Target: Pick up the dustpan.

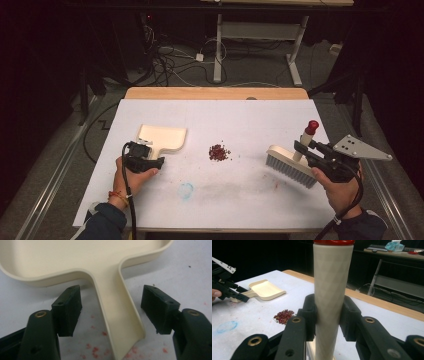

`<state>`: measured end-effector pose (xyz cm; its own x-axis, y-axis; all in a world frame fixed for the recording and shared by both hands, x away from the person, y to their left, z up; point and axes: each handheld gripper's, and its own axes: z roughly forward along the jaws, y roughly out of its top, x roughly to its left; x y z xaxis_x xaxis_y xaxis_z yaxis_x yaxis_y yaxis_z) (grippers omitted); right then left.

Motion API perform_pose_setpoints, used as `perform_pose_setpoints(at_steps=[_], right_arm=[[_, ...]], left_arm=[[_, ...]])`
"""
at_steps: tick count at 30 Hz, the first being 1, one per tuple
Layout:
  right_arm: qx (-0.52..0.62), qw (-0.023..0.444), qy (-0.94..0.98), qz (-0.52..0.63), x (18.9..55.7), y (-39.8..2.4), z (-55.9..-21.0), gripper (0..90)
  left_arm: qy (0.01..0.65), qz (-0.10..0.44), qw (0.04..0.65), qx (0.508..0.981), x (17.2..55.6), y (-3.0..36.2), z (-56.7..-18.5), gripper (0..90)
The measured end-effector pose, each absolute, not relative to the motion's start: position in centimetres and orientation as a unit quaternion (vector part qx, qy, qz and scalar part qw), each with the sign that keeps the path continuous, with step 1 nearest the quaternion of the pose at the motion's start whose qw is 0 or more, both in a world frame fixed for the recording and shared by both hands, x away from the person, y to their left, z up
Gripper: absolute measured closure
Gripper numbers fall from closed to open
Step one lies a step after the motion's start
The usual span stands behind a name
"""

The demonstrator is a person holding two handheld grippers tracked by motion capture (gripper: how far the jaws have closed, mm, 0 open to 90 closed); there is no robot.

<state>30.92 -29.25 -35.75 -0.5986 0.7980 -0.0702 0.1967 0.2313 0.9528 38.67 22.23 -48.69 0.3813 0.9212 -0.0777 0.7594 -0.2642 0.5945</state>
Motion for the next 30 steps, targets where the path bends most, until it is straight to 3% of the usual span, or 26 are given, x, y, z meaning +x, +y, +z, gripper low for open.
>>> perform_pose_setpoints(at_steps=[5,15,30], right_arm=[[0.34,0.288,0.731,0.517,31.0,-29.1,-35.9,69.8],[0.341,0.287,0.734,0.513,31.0,-29.0,-36.0,69.8],[0.342,0.287,0.731,0.516,31.0,-29.1,-35.9,69.8]], left_arm=[[0.545,0.159,0.276,0.776,39.0,21.7,-48.7,37.9],[0.541,0.159,0.282,0.777,39.1,22.0,-48.6,63.7],[0.501,0.195,0.288,0.792,37.6,21.7,-45.5,64.4]])
